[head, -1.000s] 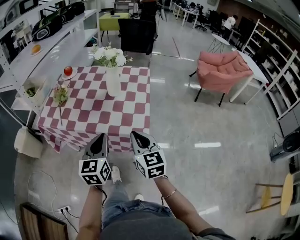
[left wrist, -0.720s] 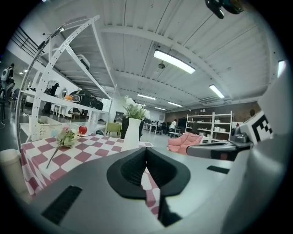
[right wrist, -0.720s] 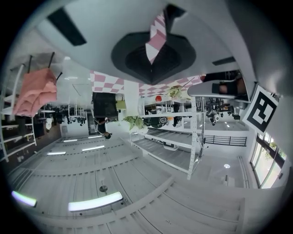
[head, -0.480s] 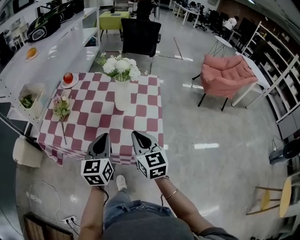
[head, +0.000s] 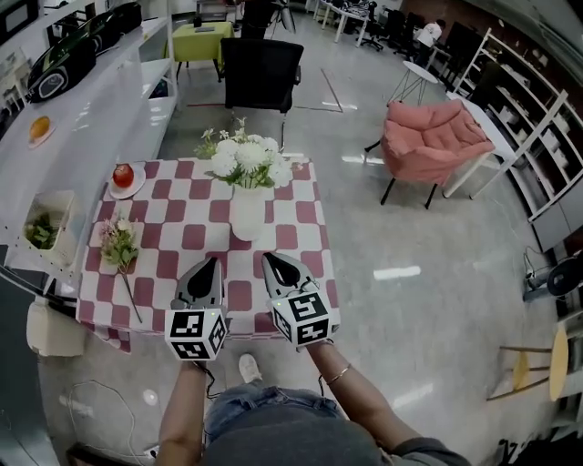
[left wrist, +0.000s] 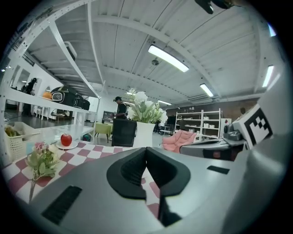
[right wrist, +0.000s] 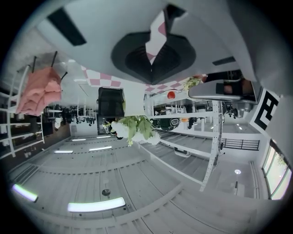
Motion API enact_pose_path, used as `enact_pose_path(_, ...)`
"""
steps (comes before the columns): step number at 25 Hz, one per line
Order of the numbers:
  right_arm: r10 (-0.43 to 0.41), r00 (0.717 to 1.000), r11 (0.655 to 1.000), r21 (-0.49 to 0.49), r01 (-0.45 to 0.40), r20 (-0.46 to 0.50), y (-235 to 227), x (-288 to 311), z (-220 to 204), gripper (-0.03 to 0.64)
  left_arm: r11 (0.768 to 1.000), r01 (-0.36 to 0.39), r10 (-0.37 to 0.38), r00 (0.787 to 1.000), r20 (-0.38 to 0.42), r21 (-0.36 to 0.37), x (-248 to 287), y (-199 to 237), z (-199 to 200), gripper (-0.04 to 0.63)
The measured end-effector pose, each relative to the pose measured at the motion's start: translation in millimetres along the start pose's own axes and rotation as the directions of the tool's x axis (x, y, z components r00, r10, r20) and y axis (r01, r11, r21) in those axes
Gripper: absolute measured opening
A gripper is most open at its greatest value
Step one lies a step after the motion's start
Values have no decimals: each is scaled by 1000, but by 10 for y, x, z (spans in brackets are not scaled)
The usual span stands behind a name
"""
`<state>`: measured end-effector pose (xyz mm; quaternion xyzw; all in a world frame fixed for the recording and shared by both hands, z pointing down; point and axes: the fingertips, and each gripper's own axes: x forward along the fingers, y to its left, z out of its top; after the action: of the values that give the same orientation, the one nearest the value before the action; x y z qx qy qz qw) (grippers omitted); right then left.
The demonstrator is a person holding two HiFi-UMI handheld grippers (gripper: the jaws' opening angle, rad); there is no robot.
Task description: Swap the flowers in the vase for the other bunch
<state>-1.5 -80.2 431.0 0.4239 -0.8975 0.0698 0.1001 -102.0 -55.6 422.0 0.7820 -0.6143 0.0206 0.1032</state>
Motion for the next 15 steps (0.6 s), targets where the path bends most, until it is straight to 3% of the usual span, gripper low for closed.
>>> enact_pose_path(7,-78,997,997,17,78,-15,-156,261,29,11,999,41,-41,999,5,-17,313,220,80,17)
enact_pose_path(15,-80,997,996,28,80,-9,-220,431,105,12,998,63,-63,998,6,-20,483,297,127,17)
